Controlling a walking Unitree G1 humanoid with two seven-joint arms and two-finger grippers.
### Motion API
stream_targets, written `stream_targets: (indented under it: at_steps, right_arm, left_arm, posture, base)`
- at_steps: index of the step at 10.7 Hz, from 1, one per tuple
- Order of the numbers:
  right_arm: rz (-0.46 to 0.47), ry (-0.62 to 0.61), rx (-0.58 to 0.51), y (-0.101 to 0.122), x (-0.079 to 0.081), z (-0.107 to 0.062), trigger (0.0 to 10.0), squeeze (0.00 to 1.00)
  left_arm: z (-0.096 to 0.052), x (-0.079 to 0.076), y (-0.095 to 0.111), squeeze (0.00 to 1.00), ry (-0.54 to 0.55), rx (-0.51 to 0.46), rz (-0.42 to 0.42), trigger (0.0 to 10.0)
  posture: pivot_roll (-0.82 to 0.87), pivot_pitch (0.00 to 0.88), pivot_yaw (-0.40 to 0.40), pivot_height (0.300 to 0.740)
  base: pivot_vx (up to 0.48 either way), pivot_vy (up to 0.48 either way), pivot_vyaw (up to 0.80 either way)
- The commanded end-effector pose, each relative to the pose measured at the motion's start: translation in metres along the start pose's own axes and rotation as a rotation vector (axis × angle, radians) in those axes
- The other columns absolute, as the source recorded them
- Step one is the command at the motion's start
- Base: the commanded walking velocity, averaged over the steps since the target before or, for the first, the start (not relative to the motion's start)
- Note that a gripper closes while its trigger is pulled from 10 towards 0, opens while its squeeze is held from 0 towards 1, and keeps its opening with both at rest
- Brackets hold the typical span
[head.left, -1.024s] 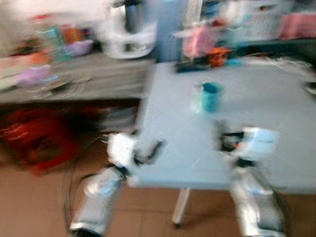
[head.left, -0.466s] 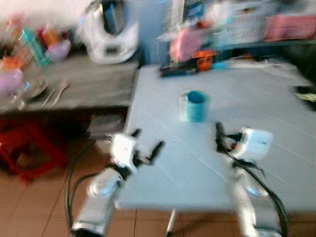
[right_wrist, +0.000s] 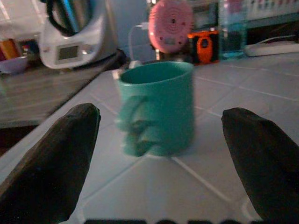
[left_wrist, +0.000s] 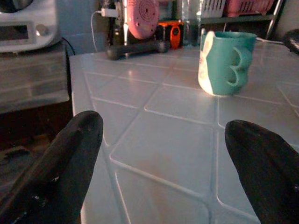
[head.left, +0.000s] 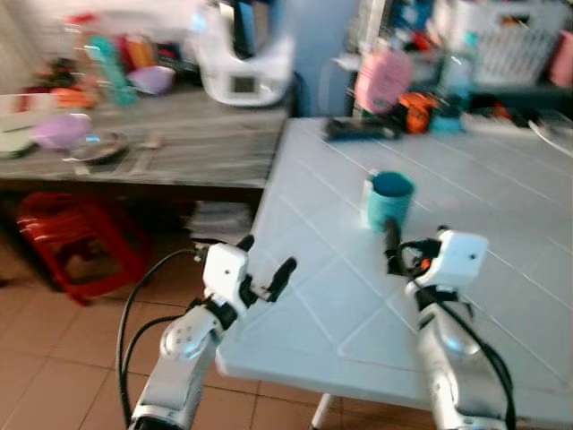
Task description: Setting the table
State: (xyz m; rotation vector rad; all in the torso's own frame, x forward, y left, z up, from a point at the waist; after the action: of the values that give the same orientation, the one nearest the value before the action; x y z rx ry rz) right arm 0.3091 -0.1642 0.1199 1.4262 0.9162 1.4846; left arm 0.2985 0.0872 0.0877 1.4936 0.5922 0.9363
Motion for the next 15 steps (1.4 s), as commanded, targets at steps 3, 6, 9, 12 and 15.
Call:
stream_targets:
  at_steps: [3,6,9,12,15]
  right_arm:
    - [0.016,0.011,0.04,-0.01,0.007,0.001,10.0,0.0]
    - [0.012,0.03,0.05,-0.01,0.013,0.013,10.0,0.0]
    - [-0.019,0.038,0.055,-0.01,0.025,0.034,10.0,0.0]
    - [-0.059,-0.01,0.063,-0.013,0.023,0.042,10.0,0.0]
    - [-0.097,-0.092,0.044,-0.004,-0.001,0.049,10.0,0.0]
  left_arm:
    - [-0.012,-0.018,0.009,0.0,-0.224,-0.073,-0.09,10.0]
    - [-0.022,-0.02,0.011,0.0,-0.348,-0.066,-0.106,10.0]
    - [-0.025,-0.021,0.012,0.0,-0.364,-0.059,-0.117,10.0]
    - [-0.024,-0.023,0.014,0.0,-0.363,-0.06,-0.12,10.0]
    - [-0.023,-0.025,0.015,0.0,-0.363,-0.062,-0.131,10.0]
  posture:
    - [0.05,0.028,0.084,0.74]
    - [0.05,0.038,0.087,0.74]
    - [0.05,0.038,0.094,0.74]
    - [0.06,0.039,0.088,0.74]
    - [0.05,0.039,0.09,0.74]
  base:
    - [0.0,0.0,0.0]
    - [0.0,0.0,0.0]
    - [0.0,0.0,0.0]
    - [0.0,0.0,0.0]
    - [0.0,0.0,0.0]
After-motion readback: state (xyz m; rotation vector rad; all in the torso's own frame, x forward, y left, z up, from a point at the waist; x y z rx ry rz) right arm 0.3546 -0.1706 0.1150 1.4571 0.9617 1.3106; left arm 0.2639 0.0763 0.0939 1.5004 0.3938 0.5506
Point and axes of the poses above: a point about 5 cm out from each wrist's last joint towards the gripper, its own z axis pointing out of the wrist towards the gripper, its own y axis along the axis of the wrist's last joint, x = y × z, the point moved 3 cm from there along z, pointing out of the wrist towards the gripper, and after that the axes turned 15 degrees about z, right-handed, at the moved point
